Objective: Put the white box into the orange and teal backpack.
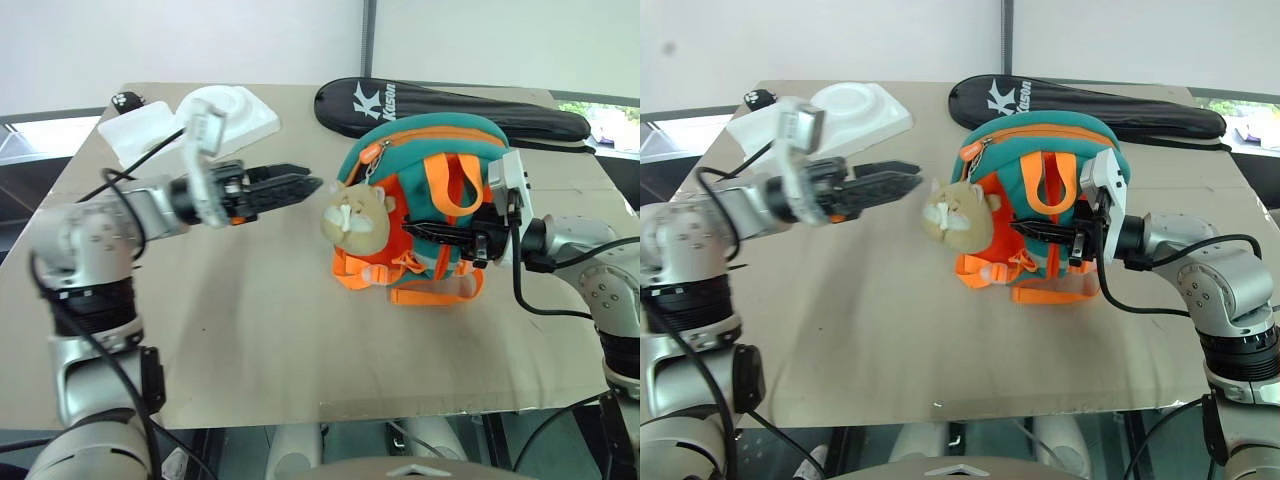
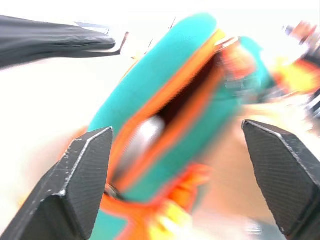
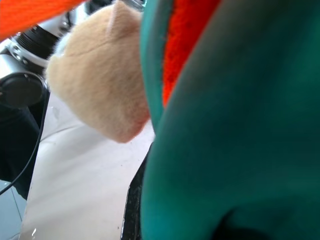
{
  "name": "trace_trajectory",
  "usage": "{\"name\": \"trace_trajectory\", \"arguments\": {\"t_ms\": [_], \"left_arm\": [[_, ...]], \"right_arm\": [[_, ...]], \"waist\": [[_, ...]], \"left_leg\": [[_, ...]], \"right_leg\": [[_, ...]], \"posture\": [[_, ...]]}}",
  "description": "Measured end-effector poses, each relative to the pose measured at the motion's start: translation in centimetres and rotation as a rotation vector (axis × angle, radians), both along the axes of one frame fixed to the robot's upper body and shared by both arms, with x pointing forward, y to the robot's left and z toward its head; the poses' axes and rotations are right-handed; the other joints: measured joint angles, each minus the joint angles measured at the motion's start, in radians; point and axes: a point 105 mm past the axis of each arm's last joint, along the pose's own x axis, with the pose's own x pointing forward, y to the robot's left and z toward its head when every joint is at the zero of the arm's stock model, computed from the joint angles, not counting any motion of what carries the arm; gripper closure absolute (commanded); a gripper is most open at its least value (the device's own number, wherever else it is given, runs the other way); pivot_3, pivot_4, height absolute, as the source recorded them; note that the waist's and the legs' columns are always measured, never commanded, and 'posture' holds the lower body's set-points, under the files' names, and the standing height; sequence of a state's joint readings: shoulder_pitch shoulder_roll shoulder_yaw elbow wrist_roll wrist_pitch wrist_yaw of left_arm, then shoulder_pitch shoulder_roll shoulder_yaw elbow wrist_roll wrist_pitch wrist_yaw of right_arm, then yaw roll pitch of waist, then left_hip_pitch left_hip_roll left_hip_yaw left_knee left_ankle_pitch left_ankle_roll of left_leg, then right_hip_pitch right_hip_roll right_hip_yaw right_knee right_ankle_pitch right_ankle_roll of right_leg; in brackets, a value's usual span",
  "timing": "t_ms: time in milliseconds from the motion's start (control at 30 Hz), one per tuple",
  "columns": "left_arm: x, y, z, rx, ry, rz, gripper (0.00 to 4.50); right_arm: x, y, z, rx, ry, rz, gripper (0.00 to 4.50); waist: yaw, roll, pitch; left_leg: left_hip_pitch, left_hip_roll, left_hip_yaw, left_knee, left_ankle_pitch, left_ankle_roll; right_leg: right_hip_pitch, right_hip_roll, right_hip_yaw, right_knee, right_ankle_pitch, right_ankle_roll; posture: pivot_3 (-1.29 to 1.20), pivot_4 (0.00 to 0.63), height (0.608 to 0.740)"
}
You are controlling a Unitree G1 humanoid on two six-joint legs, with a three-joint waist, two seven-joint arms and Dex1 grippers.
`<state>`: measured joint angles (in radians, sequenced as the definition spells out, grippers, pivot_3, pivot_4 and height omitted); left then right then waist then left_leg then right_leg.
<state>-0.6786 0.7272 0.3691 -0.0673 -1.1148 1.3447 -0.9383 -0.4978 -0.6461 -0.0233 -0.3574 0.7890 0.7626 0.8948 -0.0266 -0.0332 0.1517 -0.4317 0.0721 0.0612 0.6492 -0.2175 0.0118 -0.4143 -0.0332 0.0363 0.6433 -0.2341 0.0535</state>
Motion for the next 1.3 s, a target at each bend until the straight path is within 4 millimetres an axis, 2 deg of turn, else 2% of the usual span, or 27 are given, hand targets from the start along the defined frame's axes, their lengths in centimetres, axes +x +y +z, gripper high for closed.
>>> {"name": "trace_trajectory", "arguments": {"t_ms": [100, 200, 300, 333, 367, 433, 467, 533, 567, 633, 700, 833, 900, 967, 1067, 1133, 1233, 1300], "left_arm": [[-1.5, -0.9, -1.3, -0.061, 0.136, -0.085, 0.19], [-1.2, -4.1, -3.8, -0.053, 0.221, -0.105, 0.19], [-0.5, -7.4, -5.0, -0.069, 0.254, -0.089, 0.19], [-0.2, -7.9, -5.1, -0.077, 0.259, -0.078, 0.19], [0.2, -8.2, -5.2, -0.09, 0.268, -0.057, 0.71], [0.9, -8.5, -5.1, -0.102, 0.273, -0.022, 1.43], [0.9, -8.5, -5.0, -0.102, 0.272, -0.016, 1.6], [1.0, -8.3, -4.8, -0.111, 0.266, -0.006, 2.94], [1.1, -8.2, -4.7, -0.115, 0.264, -0.004, 3.06], [1.1, -7.8, -4.3, -0.142, 0.263, -0.006, 3.65], [1.4, -6.4, -3.3, -0.17, 0.242, 0.019, 4.06], [2.2, -2.0, -2.0, -0.168, 0.204, 0.164, 4.11], [2.5, -0.4, -2.7, -0.157, 0.227, 0.227, 4.12], [2.7, 0.8, -4.7, -0.144, 0.285, 0.283, 4.12], [2.9, 2.5, -9.3, -0.09, 0.382, 0.397, 4.12], [3.5, 2.8, -12.5, -0.011, 0.423, 0.493, 4.12], [4.6, 2.0, -14.5, 0.028, 0.404, 0.564, 4.13], [5.5, 0.8, -14.9, 0.03, 0.364, 0.587, 4.13]], "right_arm": [[0.1, 0.0, 0.0, 0.0, 0.0, -0.008, 4.5], [0.1, 0.1, 0.0, -0.001, -0.001, -0.004, 4.5], [0.1, 0.1, 0.0, -0.002, 0.0, -0.009, 4.5], [0.1, 0.2, 0.0, -0.003, 0.0, -0.012, 4.5], [0.1, 0.1, 0.0, -0.005, -0.001, -0.017, 4.5], [0.2, 0.1, 0.1, -0.008, -0.005, -0.032, 4.5], [0.3, 0.1, 0.2, -0.007, -0.006, -0.04, 4.5], [0.4, -0.2, 0.3, 0.005, -0.009, -0.072, 4.5], [0.4, -0.3, 0.3, 0.01, -0.01, -0.079, 4.5], [0.9, -0.5, 0.5, 0.039, -0.01, -0.128, 4.5], [1.6, -0.8, 0.8, 0.095, -0.01, -0.207, 4.5], [3.7, -2.9, 2.0, 0.224, -0.01, -0.42, 4.5], [4.6, -3.8, 2.5, 0.291, 0.004, -0.495, 4.5], [5.1, -4.1, 3.1, 0.356, 0.019, -0.533, 4.5], [5.8, -4.4, 3.2, 0.426, 0.063, -0.579, 4.5], [6.6, -4.7, 2.9, 0.448, 0.104, -0.627, 4.5], [7.2, -5.0, 2.7, 0.465, 0.137, -0.677, 4.5], [7.6, -5.6, 2.9, 0.486, 0.146, -0.721, 4.5]], "waist": [[0.016, 0.0, 0.0], [0.031, -0.002, 0.0], [0.032, -0.002, 0.0], [0.033, -0.002, 0.0], [0.032, -0.001, 0.0], [0.027, -0.001, 0.0], [0.025, -0.001, 0.0], [0.024, -0.001, 0.0], [0.024, -0.001, 0.0], [0.024, -0.001, 0.0], [0.021, -0.001, 0.0], [0.013, -0.001, 0.0], [0.013, -0.001, 0.0], [0.013, -0.001, 0.0], [0.015, -0.001, 0.0], [0.02, -0.001, 0.0], [0.025, -0.001, 0.0], [0.028, -0.001, 0.0]], "left_leg": [[0.001, -0.001, -0.001, 0.001, 0.0, 0.0], [0.0, -0.002, -0.003, 0.003, 0.0, 0.0], [0.001, -0.002, -0.003, 0.003, 0.0, 0.0], [0.001, -0.002, -0.004, 0.003, 0.0, 0.0], [0.001, -0.002, -0.004, 0.002, 0.0, 0.0], [0.001, -0.001, -0.005, 0.002, 0.0, 0.0], [0.001, -0.001, -0.005, 0.002, 0.0, 0.0], [0.0, -0.001, -0.005, 0.001, 0.0, 0.0], [0.0, -0.001, -0.005, 0.001, 0.0, 0.0], [0.0, -0.001, -0.004, 0.001, 0.0, 0.0], [0.0, -0.001, -0.004, 0.001, 0.0, 0.0], [0.001, -0.001, -0.004, 0.001, 0.0, 0.0], [0.001, -0.001, -0.003, 0.001, 0.0, 0.0], [0.001, -0.001, -0.002, 0.0, 0.0, 0.0], [0.0, -0.001, -0.001, 0.0, 0.0, 0.0], [0.001, -0.001, -0.001, 0.0, 0.0, 0.0], [0.001, -0.002, -0.001, 0.0, 0.0, 0.0], [0.001, -0.002, -0.001, 0.001, 0.0, 0.0]], "right_leg": [[0.002, -0.001, -0.001, -0.001, 0.0, 0.0], [0.003, 0.0, -0.002, 0.0, 0.0, 0.0], [0.003, 0.001, -0.001, 0.001, 0.0, -0.001], [0.003, 0.001, -0.001, 0.001, 0.0, -0.001], [0.003, 0.002, -0.001, 0.001, 0.0, -0.001], [0.002, 0.003, -0.001, 0.001, 0.0, -0.001], [0.002, 0.003, -0.001, 0.001, 0.0, -0.001], [0.002, 0.003, -0.001, 0.0, 0.0, -0.001], [0.002, 0.003, -0.001, 0.0, 0.0, -0.001], [0.002, 0.002, -0.001, 0.0, 0.0, -0.001], [0.002, 0.002, -0.001, 0.0, 0.0, -0.001], [0.002, 0.002, -0.001, 0.001, 0.0, -0.001], [0.002, 0.002, 0.0, 0.001, 0.0, -0.001], [0.002, 0.002, 0.0, 0.001, 0.0, -0.001], [0.001, 0.001, -0.001, 0.0, 0.0, -0.001], [0.002, 0.0, -0.001, 0.0, 0.0, -0.001], [0.002, 0.0, -0.001, -0.001, 0.0, -0.001], [0.002, -0.001, 0.0, -0.001, 0.0, -0.001]], "posture": [[0.0, 0.15, 0.74], [0.0, 0.15, 0.74], [0.0, 0.15, 0.74], [0.0, 0.15, 0.74], [0.0, 0.15, 0.74], [0.0, 0.15, 0.74], [0.0, 0.15, 0.74], [0.0, 0.15, 0.74], [0.0, 0.15, 0.74], [0.0, 0.15, 0.74], [0.0, 0.15, 0.74], [0.0, 0.15, 0.74], [0.0, 0.15, 0.74], [0.0, 0.15, 0.74], [0.0, 0.15, 0.74], [0.0, 0.15, 0.74], [0.0, 0.15, 0.74], [0.0, 0.15, 0.74]]}}
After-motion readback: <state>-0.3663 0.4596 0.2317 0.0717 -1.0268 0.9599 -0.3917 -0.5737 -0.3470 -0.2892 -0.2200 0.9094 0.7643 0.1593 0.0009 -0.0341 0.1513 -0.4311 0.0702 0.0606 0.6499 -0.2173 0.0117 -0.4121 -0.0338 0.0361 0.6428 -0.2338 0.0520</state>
